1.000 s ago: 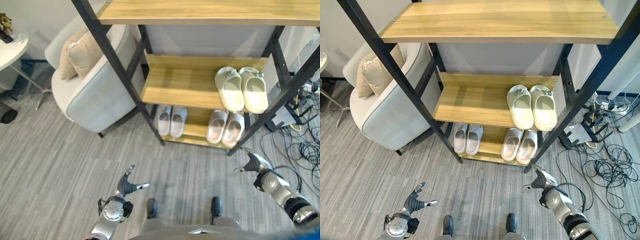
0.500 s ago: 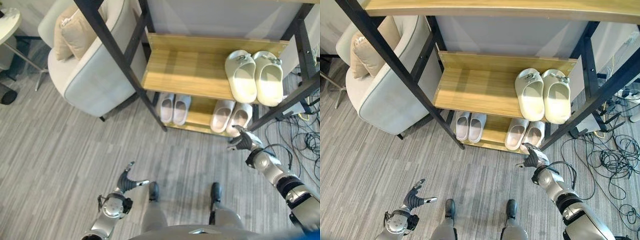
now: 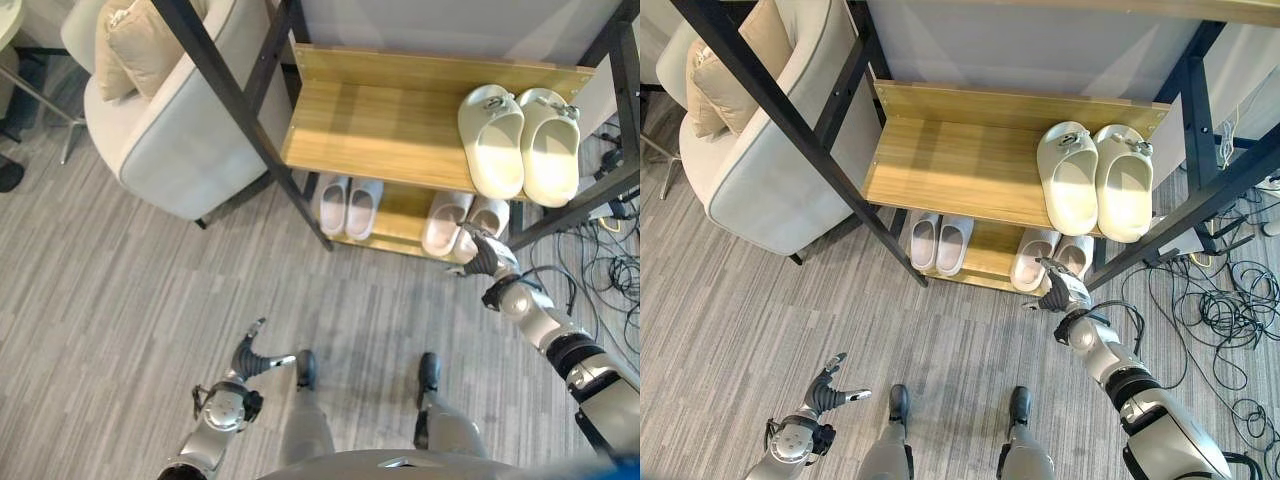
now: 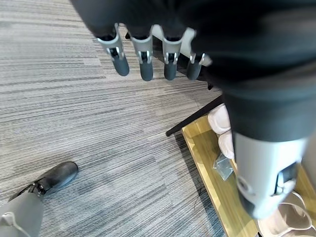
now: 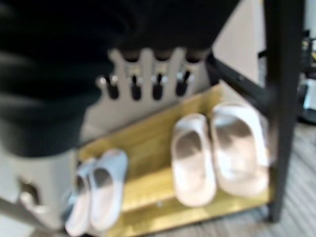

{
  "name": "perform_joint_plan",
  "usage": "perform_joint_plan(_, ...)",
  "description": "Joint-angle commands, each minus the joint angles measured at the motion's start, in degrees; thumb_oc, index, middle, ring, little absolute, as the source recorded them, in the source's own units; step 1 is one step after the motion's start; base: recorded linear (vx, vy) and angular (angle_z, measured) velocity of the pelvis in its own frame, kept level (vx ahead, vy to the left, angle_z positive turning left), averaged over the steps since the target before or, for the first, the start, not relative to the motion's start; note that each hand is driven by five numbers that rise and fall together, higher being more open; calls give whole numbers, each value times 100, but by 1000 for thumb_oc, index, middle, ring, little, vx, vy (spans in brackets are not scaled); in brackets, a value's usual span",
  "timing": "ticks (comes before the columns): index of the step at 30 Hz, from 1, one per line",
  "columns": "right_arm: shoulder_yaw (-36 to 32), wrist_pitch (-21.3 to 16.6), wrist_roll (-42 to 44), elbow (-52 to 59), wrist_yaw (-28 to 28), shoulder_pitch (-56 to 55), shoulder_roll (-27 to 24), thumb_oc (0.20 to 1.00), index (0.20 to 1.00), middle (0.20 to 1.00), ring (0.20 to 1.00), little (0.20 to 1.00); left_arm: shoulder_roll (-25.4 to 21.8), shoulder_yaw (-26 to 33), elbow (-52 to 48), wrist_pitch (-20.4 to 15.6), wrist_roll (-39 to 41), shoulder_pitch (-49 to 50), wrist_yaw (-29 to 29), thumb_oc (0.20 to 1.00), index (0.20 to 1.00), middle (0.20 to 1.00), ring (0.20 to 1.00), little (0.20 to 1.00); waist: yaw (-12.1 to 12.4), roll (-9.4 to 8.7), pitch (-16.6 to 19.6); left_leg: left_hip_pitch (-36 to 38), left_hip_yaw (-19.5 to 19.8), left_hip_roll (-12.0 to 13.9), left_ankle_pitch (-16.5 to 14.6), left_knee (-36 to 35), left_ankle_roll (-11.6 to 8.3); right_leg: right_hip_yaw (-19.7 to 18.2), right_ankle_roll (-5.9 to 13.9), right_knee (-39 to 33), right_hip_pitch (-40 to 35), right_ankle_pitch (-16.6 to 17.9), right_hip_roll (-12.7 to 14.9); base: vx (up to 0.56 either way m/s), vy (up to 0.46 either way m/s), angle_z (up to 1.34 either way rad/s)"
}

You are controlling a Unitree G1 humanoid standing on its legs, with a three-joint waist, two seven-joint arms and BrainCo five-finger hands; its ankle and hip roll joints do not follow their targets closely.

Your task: Arrange the slippers neatly on the shoe rack.

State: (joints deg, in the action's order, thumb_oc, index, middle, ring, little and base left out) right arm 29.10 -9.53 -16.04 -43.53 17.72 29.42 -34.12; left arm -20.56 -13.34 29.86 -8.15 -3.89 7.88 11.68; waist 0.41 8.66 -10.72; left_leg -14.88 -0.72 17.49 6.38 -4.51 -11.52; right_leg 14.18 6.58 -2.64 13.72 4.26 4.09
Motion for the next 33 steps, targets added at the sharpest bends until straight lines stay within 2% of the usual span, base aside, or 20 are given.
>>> perform_joint_plan(1, -271, -222, 86, 407, 297, 217, -88, 1000, 1000, 1000, 1000, 1000, -217, -179, -279, -245, -86, -7, 208, 1000, 1000, 1000, 1000, 1000, 3, -168, 257, -552, 166, 235, 883, -49, -15, -305, 685, 759, 631, -127, 550, 0, 0, 0)
perform_joint_plan(18, -665, -293, 461, 480, 496, 449, -166, 1000, 1000, 1000, 1000, 1000, -206, -259, -160, -262, -121, -54, 243, 1000, 1000, 1000, 1000, 1000, -44, -149, 199, -613, 150, 203, 848, -49, 29, -360, 681, 827, 780, -118, 561, 0, 0, -1)
perform_joint_plan(33, -489, -182, 540, 222, 322, 704, -83, 1000, 1000, 1000, 1000, 1000, -218, -421, -17, -224, -96, -82, 135, 1000, 1000, 1000, 1000, 1000, -62, -192, 244, -566, 129, 207, 791, -49, 48, -355, 680, 821, 736, -123, 563, 0, 0, 0)
